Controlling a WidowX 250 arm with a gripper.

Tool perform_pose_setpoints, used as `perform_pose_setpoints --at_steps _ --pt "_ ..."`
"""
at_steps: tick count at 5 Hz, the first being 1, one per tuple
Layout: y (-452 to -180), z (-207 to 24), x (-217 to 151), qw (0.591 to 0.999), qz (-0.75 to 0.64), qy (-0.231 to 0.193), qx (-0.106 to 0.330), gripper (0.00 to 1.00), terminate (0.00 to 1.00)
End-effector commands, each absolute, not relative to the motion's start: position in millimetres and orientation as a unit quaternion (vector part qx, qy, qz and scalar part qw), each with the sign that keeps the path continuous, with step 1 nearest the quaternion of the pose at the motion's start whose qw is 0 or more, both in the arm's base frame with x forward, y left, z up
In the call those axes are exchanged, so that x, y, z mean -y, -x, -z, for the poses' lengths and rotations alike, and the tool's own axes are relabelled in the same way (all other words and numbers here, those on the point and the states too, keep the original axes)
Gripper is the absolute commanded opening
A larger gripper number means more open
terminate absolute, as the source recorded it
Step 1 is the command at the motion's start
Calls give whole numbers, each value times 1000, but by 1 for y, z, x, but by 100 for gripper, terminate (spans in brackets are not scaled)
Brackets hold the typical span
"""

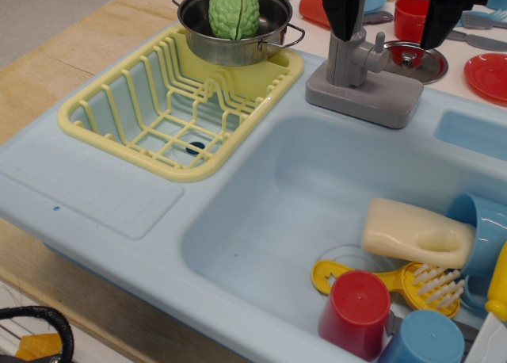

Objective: Turn lever vertical to front

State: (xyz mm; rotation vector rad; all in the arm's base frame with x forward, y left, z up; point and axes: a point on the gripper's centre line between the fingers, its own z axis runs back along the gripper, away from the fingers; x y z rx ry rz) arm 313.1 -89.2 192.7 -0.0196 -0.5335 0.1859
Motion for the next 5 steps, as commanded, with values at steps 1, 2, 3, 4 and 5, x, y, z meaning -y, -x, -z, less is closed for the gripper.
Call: perform_pose_setpoints --at_steps 1,2,3,4,5 --pt "-324 -202 84 954 -94 17 284 100 0" --pt "-329 -197 81 955 -93 22 282 100 0" --pt "-333 -193 80 956 -90 26 278 100 0" --pt "-338 -189 82 958 -90 28 270 100 0" --pt "-332 -181 77 957 -94 29 274 100 0"
